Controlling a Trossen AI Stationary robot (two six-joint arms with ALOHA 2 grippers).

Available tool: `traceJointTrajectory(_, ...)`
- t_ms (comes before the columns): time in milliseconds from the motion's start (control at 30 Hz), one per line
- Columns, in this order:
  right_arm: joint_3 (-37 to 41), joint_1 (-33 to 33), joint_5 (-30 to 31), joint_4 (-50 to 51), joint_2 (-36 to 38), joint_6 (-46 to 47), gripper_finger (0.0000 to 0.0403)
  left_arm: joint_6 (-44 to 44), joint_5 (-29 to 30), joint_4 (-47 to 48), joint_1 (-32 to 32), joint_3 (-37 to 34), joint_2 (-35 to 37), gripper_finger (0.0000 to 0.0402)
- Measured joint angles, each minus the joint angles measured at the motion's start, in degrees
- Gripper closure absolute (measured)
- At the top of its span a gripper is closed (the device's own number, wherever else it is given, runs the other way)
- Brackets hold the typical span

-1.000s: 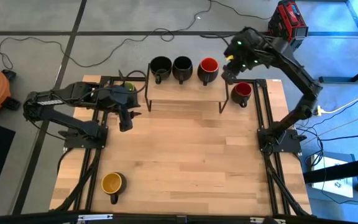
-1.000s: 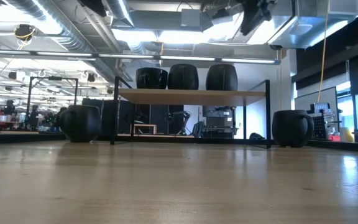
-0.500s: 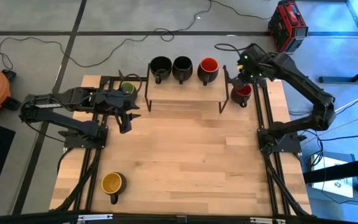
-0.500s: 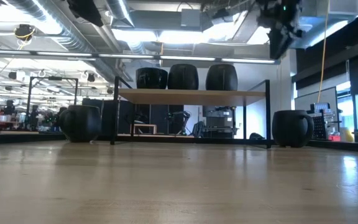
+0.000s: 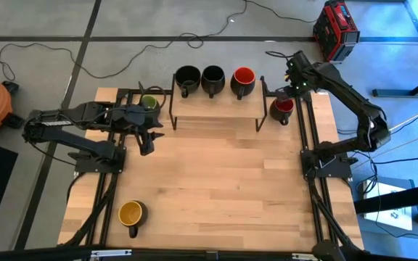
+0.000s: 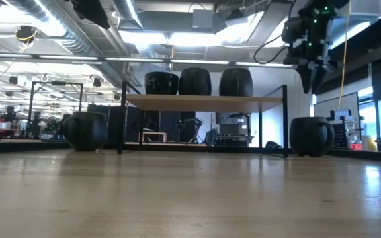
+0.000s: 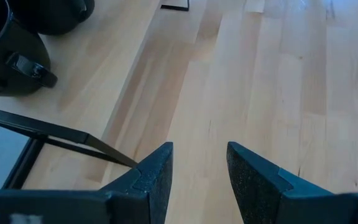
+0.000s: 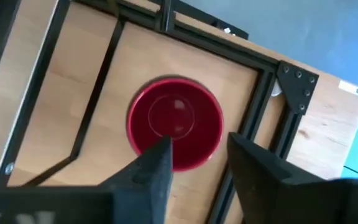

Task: Place coffee mugs
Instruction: Put the top right red mug on the shelf

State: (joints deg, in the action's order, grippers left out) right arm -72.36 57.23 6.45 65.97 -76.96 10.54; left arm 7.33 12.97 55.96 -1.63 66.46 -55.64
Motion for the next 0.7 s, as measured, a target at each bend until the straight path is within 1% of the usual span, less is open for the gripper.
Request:
traceJointTrajectory(133, 0.0, -0.2, 1.1, -0.4, -2.1, 0.8, 0.0219, -0.2, 0.0, 0.0, 0.0, 0.0, 0.0, 0.0256)
traceJointTrajectory(267, 0.0, -0.2, 3.5, -0.4, -4.8, 0.6, 0.0202, -0.2, 0.0, 0.0, 0.0, 0.0, 0.0, 0.0256)
traceJointTrajectory(467, 0.0, 0.0, 4.2, 0.4, -8.3, -1.4, 0.0208, 0.0, 0.0, 0.0, 0.0, 0.0, 0.0, 0.0256)
traceJointTrajectory(700, 0.0, 0.2, 6.6, 0.6, -10.6, -0.8, 0.0222, 1.1, 0.0, 0.0, 0.0, 0.0, 0.0, 0.0256)
